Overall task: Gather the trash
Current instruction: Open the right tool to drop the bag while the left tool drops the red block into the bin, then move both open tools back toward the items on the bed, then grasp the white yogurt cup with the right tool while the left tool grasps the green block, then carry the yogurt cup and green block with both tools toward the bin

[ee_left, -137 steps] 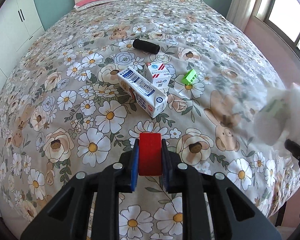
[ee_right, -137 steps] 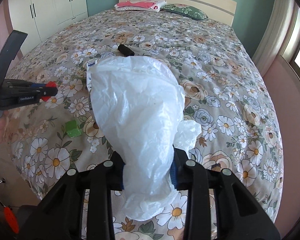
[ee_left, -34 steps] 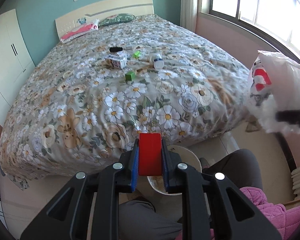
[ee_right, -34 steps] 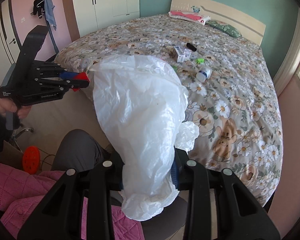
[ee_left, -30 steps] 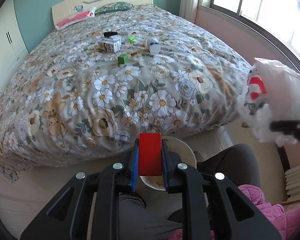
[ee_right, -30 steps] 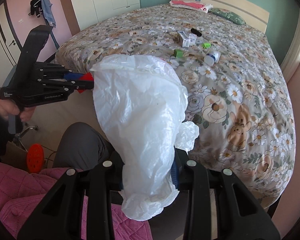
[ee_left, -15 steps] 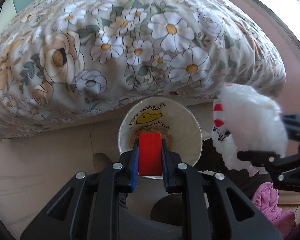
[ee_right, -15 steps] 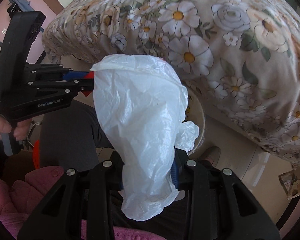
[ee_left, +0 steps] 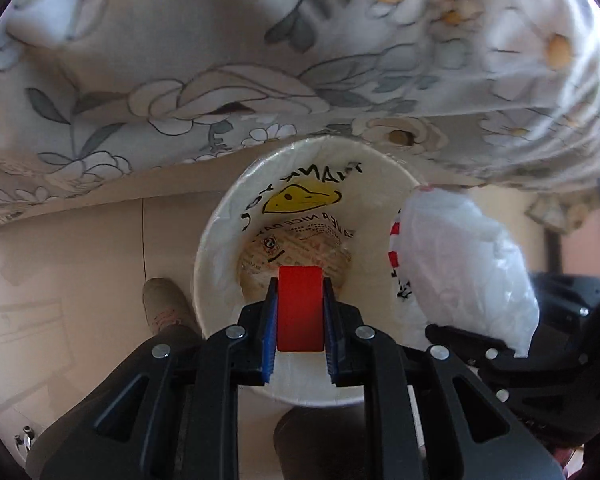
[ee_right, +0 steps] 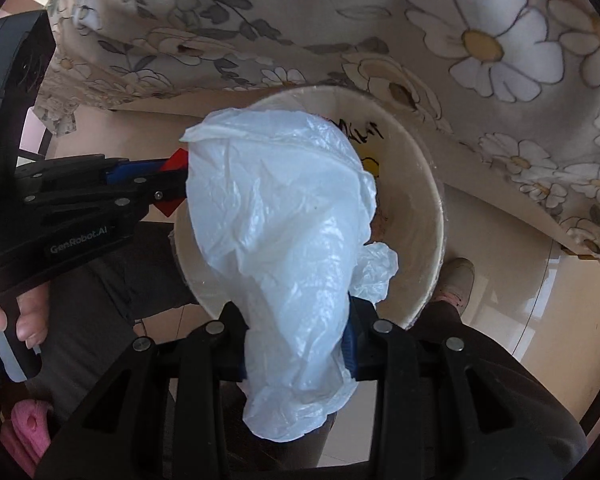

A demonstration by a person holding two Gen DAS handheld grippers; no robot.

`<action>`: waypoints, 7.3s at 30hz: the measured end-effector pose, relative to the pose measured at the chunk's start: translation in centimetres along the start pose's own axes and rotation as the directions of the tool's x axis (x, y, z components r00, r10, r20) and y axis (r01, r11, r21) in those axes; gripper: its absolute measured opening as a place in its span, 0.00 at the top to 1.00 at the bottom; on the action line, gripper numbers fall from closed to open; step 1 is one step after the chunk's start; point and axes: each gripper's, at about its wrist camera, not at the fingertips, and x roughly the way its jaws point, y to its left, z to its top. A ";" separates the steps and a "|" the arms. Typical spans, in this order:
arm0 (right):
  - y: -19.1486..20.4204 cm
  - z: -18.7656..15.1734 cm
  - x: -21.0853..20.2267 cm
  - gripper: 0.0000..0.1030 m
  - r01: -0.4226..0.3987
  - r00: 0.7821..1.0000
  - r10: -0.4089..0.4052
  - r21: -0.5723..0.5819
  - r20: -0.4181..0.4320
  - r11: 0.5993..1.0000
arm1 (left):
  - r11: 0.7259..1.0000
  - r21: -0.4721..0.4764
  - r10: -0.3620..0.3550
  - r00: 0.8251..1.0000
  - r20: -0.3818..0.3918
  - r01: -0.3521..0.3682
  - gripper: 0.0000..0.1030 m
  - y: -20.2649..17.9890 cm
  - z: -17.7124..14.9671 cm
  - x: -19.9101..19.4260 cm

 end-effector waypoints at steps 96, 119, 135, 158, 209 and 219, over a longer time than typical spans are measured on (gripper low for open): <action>10.8 4.2 -53.4 0.20 0.438 0.687 -0.190 -0.191 0.702 0.878 | 0.908 0.232 0.141 0.776 0.615 -0.349 0.10 -10.2 6.0 -43.9; -0.5 28.2 -40.5 0.19 0.278 0.836 -0.260 0.035 0.484 0.960 | 0.910 0.297 0.159 0.906 0.393 -0.288 0.09 -7.6 25.9 -28.6; -6.2 38.4 -25.5 0.19 0.279 0.901 -0.301 0.114 0.314 0.954 | 0.866 0.416 0.141 0.934 0.329 -0.278 0.09 -3.9 32.3 -17.7; -9.1 40.7 -19.4 0.52 0.193 0.940 -0.227 0.151 0.256 0.970 | 0.879 0.456 -0.009 0.950 0.312 -0.141 0.69 -1.8 33.7 -14.3; 11.5 11.2 -59.1 0.52 0.364 0.710 -0.184 -0.131 0.680 0.922 | 0.859 0.153 0.233 0.638 0.734 -0.489 0.69 -11.8 13.2 -53.7; 14.2 2.9 -62.0 0.52 0.388 0.681 -0.143 -0.188 0.718 0.902 | 0.835 0.186 0.197 0.597 0.778 -0.518 0.69 -14.3 6.1 -57.3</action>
